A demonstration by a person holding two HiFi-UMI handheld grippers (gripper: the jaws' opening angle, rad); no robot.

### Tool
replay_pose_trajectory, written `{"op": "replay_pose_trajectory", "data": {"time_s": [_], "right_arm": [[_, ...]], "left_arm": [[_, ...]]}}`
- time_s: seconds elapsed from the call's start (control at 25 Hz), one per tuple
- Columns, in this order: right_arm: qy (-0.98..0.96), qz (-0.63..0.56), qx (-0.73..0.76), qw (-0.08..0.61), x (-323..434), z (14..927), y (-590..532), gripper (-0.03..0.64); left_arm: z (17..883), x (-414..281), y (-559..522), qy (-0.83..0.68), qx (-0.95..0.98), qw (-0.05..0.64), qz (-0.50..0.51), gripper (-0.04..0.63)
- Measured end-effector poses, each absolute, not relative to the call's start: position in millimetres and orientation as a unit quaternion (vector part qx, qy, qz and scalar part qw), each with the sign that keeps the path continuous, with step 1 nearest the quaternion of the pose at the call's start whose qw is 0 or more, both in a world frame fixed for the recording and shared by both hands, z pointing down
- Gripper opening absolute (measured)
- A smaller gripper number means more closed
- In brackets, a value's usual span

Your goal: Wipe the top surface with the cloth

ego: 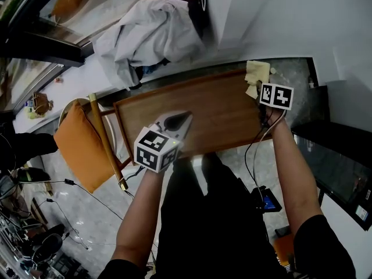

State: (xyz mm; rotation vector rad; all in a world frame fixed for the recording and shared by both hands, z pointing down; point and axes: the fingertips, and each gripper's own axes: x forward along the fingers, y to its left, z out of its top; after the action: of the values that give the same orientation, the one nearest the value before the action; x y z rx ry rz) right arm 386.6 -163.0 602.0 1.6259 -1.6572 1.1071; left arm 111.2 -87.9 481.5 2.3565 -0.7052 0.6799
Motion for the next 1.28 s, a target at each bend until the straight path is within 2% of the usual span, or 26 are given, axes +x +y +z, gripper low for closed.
{"op": "replay_pose_trajectory", "data": {"time_s": [0.4,0.6,0.72,0.92,1.28], "right_arm": [[-0.591,0.393,0.646,0.281,399.5,585.5,-158.4,0.031],[-0.628,0.372,0.648,0.218,366.9,553.6,-167.5,0.032],[-0.656,0.362,0.639,0.175,329.8,527.4,-171.9,0.031],[-0.709,0.362,0.587,0.145,237.1,501.5,-172.8,0.032],[-0.768,0.386,0.488,0.152,36.4,503.4,-159.7,0.032]], "left_arm": [[472.4,99.7,-85.2,-0.267,0.886,0.283,0.250,0.009],[461.6,83.0,-85.0,-0.275,0.888,0.277,0.241,0.009],[453.2,63.2,-84.2,-0.285,0.888,0.273,0.235,0.009],[442.0,7.5,-78.8,-0.318,0.880,0.274,0.223,0.009],[433.4,-120.7,-62.4,-0.382,0.855,0.281,0.210,0.009]]}}
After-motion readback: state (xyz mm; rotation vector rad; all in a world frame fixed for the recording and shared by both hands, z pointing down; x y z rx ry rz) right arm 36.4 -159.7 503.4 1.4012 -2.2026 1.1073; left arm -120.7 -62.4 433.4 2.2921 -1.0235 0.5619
